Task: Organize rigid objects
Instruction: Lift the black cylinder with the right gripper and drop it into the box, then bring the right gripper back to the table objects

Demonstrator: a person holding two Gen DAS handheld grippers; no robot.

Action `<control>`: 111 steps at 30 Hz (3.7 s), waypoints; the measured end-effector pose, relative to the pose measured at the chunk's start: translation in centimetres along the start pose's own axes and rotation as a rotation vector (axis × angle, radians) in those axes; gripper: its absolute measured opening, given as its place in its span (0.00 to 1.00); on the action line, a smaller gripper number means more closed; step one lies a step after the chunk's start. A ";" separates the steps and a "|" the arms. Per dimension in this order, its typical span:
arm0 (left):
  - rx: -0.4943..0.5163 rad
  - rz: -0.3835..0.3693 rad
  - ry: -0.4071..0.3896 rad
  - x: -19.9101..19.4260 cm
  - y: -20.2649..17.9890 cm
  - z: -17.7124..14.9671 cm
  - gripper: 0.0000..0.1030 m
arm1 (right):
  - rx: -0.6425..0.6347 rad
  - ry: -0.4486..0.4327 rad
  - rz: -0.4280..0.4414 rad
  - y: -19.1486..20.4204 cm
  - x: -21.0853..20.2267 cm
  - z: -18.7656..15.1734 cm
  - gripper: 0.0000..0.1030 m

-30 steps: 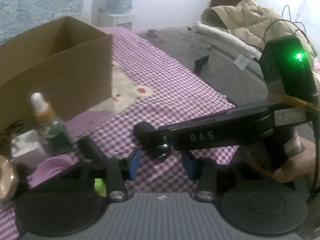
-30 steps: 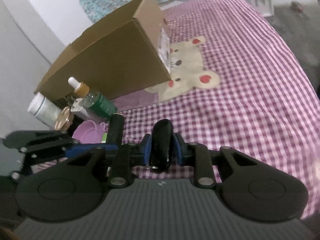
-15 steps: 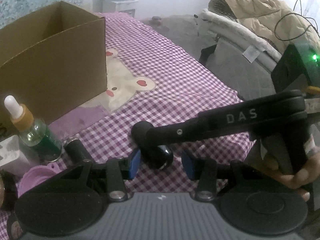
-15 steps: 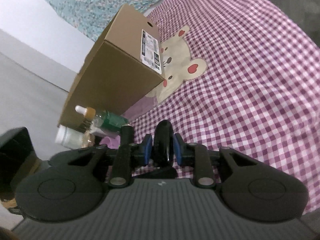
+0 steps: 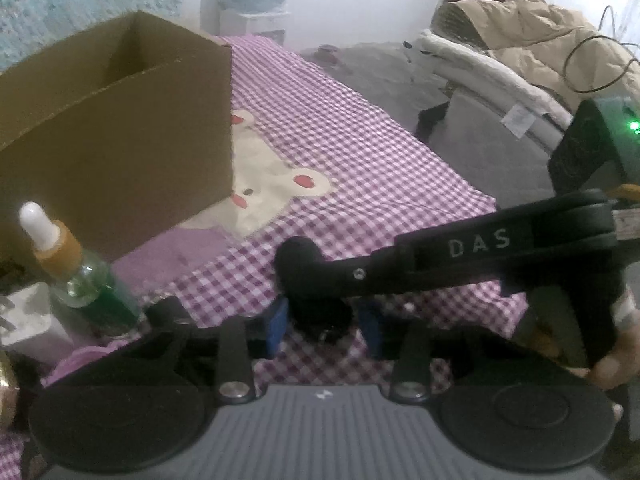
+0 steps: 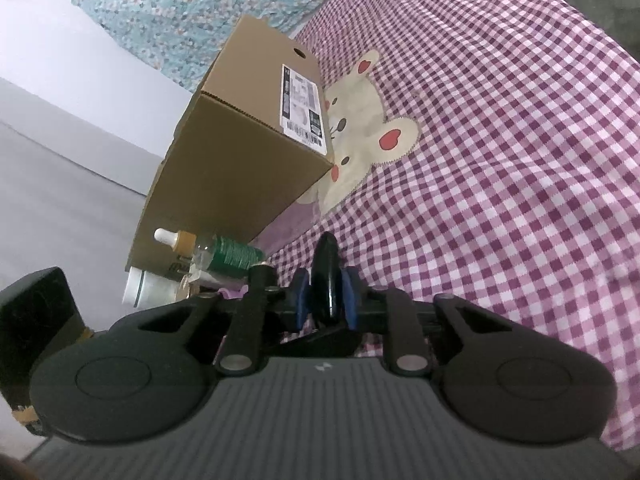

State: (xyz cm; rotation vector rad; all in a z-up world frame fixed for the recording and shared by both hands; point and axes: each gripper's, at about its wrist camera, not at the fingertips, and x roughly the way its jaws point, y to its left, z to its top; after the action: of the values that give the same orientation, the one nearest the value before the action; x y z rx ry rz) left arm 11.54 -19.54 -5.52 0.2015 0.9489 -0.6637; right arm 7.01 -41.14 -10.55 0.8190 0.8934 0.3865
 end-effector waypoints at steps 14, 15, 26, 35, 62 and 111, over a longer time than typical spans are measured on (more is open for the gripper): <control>0.008 -0.021 -0.131 -5.9 -1.0 -0.2 0.30 | -0.056 -0.071 -0.002 4.2 -3.4 -1.0 0.15; 0.013 -0.010 -0.157 -7.1 -1.0 0.0 0.30 | -0.074 -0.080 0.003 5.1 -3.8 -0.9 0.15; -0.022 0.225 -0.333 -17.5 4.1 3.4 0.31 | -0.374 -0.068 0.167 19.0 -1.6 4.5 0.15; -0.191 0.311 -0.175 -14.4 16.6 7.8 0.30 | -0.312 0.211 0.173 24.3 12.6 12.6 0.15; -0.243 0.440 -0.122 -11.0 24.5 9.9 0.58 | -0.023 0.400 -0.008 22.5 29.2 16.1 0.48; -0.099 0.085 -0.180 -6.8 2.9 -6.6 0.65 | -0.473 0.116 -0.248 11.2 4.2 -2.9 0.20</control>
State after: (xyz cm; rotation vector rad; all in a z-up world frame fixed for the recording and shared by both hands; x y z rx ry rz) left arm 5.98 -11.42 -4.28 0.0918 0.7932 -0.5454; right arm 7.45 -30.02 -5.33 0.2499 0.9489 0.4083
